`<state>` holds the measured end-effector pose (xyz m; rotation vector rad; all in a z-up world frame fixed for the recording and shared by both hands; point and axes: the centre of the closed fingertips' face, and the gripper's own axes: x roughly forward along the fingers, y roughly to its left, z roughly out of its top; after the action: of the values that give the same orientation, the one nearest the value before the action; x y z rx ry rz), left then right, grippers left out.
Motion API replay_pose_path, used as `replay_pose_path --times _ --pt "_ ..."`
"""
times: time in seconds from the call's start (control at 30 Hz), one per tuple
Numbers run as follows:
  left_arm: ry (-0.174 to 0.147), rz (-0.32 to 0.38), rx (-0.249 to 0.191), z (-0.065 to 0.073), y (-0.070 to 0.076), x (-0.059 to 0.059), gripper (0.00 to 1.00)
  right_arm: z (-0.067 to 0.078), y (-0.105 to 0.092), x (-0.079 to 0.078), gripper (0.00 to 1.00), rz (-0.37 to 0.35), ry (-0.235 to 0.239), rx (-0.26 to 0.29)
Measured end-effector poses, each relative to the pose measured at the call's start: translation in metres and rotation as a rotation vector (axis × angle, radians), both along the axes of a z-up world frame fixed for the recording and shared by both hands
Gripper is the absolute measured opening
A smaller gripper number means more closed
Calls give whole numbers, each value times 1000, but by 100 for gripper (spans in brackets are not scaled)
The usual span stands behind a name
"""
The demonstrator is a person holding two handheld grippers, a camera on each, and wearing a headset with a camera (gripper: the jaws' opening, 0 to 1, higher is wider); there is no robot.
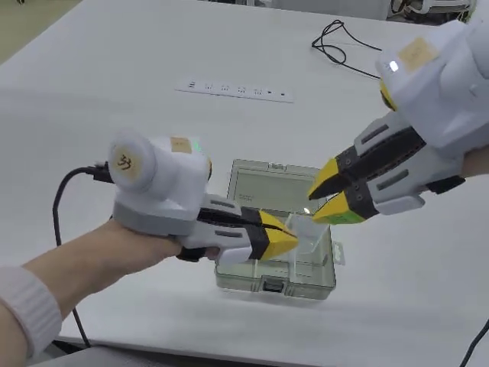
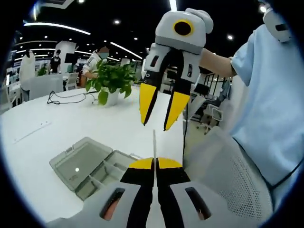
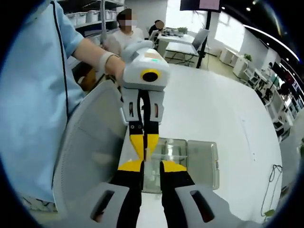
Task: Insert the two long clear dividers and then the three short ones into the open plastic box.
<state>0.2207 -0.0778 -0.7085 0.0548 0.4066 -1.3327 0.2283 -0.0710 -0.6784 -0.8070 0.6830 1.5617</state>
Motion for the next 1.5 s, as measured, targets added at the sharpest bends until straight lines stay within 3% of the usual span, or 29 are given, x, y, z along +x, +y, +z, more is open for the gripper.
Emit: replay_pose_path --times 0.2,0.63,1.13,1.4,1.5 --pt "-24 -35 28 -4 -2 -7 0 -8 1 -11 8 30 32 -35" --pt "-64 -58 42 -5 -1 -9 0 -17 -1 -17 4 49 71 -75" --pt "-25 -37 38 -9 -2 -11 0 -21 -1 -17 2 54 71 -91" --pt "-24 -17 39 -10 0 -8 0 -21 -1 -17 2 51 74 -94" --pt "-21 -4 43 -10 1 -6 5 -21 -1 -16 2 45 74 -95"
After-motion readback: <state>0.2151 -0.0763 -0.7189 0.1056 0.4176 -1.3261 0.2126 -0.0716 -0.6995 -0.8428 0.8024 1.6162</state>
